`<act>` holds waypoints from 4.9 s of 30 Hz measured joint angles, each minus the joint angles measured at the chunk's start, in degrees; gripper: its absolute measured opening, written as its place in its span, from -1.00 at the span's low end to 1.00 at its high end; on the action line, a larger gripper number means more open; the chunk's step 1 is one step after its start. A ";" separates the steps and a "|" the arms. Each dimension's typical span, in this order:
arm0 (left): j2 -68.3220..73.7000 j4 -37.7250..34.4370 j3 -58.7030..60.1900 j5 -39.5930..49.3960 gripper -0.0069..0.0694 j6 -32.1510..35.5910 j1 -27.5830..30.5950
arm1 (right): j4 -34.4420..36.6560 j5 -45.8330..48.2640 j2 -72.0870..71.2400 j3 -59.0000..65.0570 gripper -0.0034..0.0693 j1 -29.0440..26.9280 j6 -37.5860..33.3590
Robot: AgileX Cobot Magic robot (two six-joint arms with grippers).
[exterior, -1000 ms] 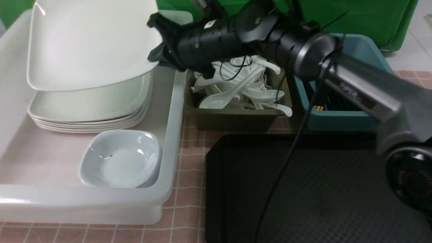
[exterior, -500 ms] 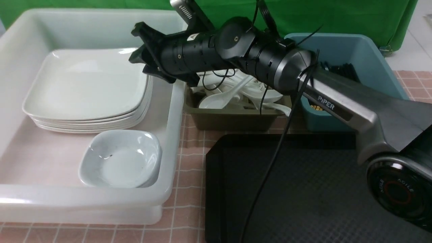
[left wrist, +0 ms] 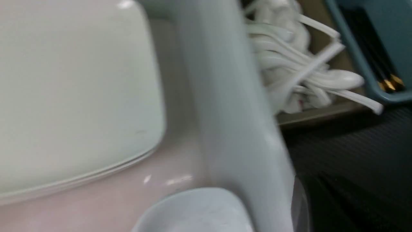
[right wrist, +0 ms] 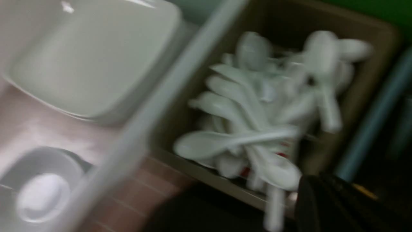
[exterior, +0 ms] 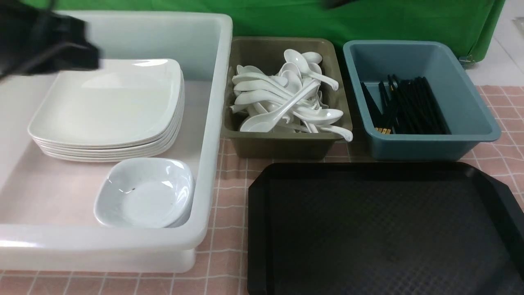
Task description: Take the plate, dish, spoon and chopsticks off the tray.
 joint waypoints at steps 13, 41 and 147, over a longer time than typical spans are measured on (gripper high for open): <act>-17.91 0.86 8.48 -8.27 -0.83 0.95 -10.84 | -12.98 -11.13 -50.18 39.23 -0.82 -0.19 6.79; -46.47 5.72 47.02 -33.79 -0.82 1.05 -10.84 | -12.56 -79.70 -104.09 117.27 -0.18 -0.19 8.74; -69.38 26.19 72.00 -38.00 -0.77 -15.01 3.96 | 3.69 -54.19 -104.04 127.55 -0.17 -22.71 -6.49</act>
